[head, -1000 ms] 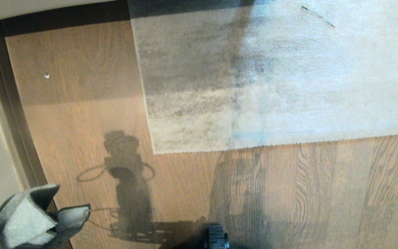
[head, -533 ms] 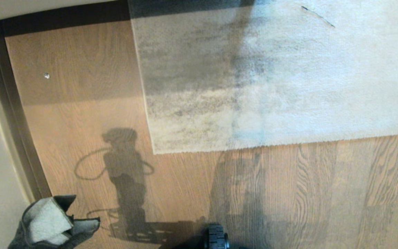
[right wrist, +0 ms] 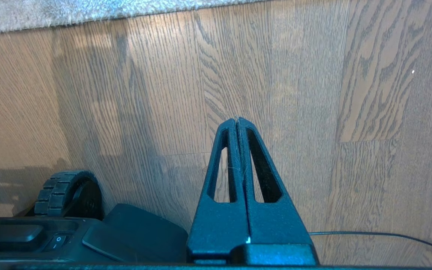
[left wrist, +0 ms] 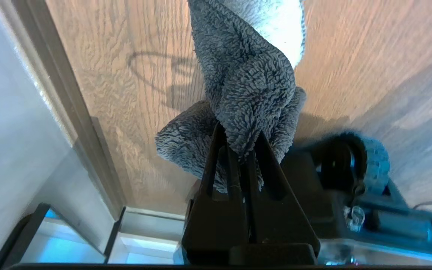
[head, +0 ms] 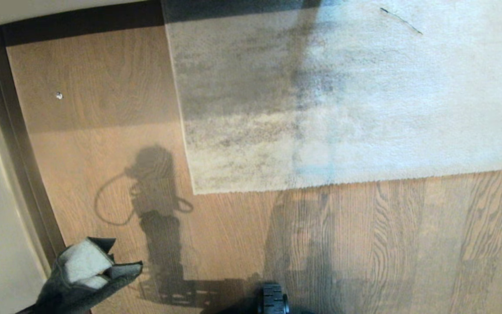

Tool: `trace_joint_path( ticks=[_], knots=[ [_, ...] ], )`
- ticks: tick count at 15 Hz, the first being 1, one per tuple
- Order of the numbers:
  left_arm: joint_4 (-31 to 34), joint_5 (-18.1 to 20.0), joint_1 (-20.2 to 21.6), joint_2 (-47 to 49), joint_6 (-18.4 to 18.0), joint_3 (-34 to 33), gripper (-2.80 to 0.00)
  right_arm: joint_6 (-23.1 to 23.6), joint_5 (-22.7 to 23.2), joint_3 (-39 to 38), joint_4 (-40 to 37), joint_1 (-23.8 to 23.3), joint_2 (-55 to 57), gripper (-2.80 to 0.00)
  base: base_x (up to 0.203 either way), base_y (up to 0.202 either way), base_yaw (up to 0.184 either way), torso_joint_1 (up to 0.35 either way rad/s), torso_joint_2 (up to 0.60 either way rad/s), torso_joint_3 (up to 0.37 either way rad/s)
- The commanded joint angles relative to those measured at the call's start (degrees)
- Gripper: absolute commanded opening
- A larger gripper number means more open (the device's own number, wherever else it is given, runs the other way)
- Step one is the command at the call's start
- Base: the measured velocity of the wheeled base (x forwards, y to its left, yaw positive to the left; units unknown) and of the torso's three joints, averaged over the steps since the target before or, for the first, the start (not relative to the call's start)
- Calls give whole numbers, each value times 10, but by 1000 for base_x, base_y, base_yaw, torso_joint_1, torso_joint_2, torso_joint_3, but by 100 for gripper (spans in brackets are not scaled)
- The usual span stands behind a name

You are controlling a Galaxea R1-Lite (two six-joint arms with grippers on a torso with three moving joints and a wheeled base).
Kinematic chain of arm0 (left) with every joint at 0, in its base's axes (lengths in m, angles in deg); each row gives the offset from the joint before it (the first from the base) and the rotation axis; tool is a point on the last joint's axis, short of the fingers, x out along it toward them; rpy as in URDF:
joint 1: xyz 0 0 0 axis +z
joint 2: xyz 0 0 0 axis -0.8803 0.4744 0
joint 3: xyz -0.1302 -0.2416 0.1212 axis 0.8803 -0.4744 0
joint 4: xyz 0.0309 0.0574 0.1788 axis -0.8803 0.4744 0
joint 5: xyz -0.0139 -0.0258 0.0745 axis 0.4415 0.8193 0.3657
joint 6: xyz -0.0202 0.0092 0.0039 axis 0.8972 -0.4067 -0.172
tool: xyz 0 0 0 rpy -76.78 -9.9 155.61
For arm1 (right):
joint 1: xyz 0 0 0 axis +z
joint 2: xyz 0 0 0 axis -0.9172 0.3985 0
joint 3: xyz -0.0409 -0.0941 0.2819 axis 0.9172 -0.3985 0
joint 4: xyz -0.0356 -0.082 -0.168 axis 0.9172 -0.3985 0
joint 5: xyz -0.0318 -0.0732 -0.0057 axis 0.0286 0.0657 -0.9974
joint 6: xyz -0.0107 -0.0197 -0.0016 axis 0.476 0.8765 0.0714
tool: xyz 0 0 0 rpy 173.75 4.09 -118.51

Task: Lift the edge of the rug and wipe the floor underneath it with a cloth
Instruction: Put down the rag

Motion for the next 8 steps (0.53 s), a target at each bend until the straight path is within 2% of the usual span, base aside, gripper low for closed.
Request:
trace_joint_path(
  ticks=[1, 4, 8],
  knots=[
    [-50, -1, 3, 97, 4, 4, -280, 0, 0, 0, 0, 0, 1, -280, 0, 0, 0, 0, 0, 0],
    [-119, 0, 14, 165, 4, 28, -280, 0, 0, 0, 0, 0, 1, -280, 0, 0, 0, 0, 0, 0],
    [-129, 0, 14, 185, 4, 65, -280, 0, 0, 0, 0, 0, 1, -280, 0, 0, 0, 0, 0, 0]
  ],
)
